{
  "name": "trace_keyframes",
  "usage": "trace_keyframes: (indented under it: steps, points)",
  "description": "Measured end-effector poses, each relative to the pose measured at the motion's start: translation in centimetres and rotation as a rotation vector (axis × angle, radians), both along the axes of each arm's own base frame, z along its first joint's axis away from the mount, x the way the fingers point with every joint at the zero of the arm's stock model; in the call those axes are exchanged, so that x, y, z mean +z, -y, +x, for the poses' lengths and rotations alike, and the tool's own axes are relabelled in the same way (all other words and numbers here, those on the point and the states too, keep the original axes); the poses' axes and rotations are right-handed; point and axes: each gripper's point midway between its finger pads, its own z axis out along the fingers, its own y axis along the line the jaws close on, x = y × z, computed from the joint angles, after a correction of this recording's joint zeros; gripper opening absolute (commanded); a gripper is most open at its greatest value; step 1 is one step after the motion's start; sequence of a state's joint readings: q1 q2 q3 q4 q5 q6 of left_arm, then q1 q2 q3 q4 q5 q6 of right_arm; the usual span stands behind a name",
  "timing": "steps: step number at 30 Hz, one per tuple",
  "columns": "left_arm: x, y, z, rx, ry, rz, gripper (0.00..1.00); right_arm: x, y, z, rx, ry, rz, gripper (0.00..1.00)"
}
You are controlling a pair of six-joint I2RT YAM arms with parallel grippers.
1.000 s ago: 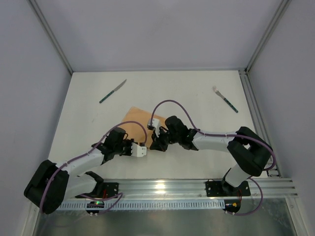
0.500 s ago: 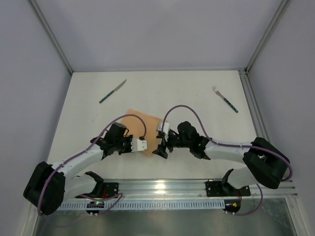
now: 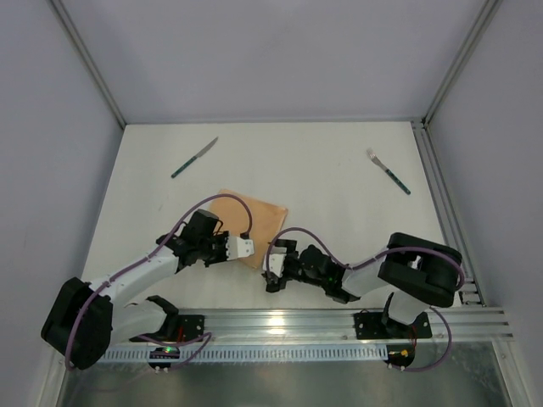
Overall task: Fold the napkin into a case and place the utensils inside
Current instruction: Pick up the upper triangle-folded napkin from the center of the board.
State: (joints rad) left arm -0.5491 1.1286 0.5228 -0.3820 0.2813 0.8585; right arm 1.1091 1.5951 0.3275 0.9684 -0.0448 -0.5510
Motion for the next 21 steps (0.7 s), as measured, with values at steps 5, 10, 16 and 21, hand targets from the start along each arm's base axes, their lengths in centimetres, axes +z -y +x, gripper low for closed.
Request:
trace_keyframes:
  steps: [5,10,16,21]
  points:
    - [-0.1,0.0,-0.2,0.009,-0.015,-0.003,0.00,0.0,-1.1,1.4,-0.025,0.047,0.003,0.99]
    - [-0.2,-0.1,-0.5,0.008,-0.027,-0.003,0.00,-1.0,-1.8,1.0,0.013,0.066,-0.026,0.96]
    - [0.5,0.5,-0.4,0.015,-0.038,-0.033,0.00,-1.2,-3.3,-0.1,0.059,0.075,-0.025,0.72]
    - [0.9,0.9,-0.2,0.015,-0.042,-0.049,0.00,-2.0,-3.6,-0.3,0.054,0.063,-0.030,0.49]
